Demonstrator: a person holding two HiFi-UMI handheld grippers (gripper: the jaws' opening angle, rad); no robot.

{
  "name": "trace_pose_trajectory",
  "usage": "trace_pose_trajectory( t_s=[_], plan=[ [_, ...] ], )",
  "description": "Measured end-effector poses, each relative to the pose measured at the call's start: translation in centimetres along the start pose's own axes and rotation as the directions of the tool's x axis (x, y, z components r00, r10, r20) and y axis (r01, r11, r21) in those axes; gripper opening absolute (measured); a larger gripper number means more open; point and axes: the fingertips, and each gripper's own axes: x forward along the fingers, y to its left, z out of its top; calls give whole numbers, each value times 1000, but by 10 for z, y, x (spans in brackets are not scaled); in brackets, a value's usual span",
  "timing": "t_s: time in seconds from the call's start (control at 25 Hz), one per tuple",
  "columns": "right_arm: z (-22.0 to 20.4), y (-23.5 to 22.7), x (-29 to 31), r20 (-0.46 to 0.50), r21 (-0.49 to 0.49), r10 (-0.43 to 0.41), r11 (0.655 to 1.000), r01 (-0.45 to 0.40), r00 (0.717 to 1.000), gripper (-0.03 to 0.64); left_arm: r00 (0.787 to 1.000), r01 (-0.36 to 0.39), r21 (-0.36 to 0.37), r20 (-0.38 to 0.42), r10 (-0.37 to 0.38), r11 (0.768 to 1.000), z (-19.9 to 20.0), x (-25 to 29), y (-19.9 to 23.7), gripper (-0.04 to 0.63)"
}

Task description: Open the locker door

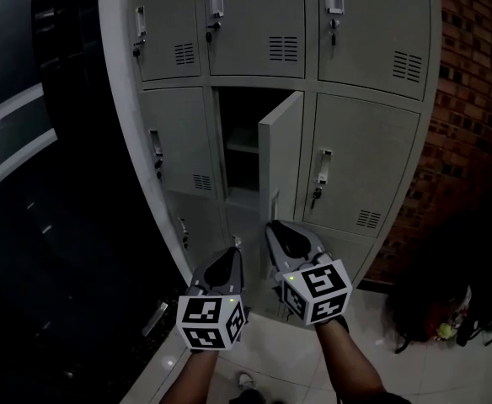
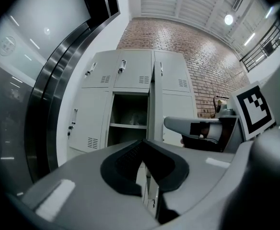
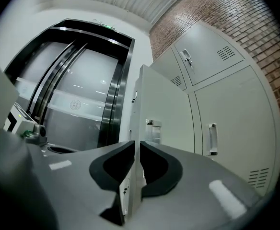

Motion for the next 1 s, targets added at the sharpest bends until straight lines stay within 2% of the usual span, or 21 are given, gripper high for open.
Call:
trace_pose_trajectory(
  t_s=[0.44, 0.76, 1.0],
  plan=[
    [-2, 24, -46, -10, -6, 26, 1000, -26, 1000, 32, 1000, -13, 5, -3, 13, 1000, -3, -36, -31, 6],
    [-12, 58, -71, -32, -4, 44, 999, -44, 999, 32, 1000, -26, 8, 4, 26, 1000, -1, -70, -34, 6],
    [-15, 101, -99, -41, 8, 47, 999, -47, 998, 32, 1000, -19, 6, 5, 19, 1000, -1, -114, -39, 6]
  ],
)
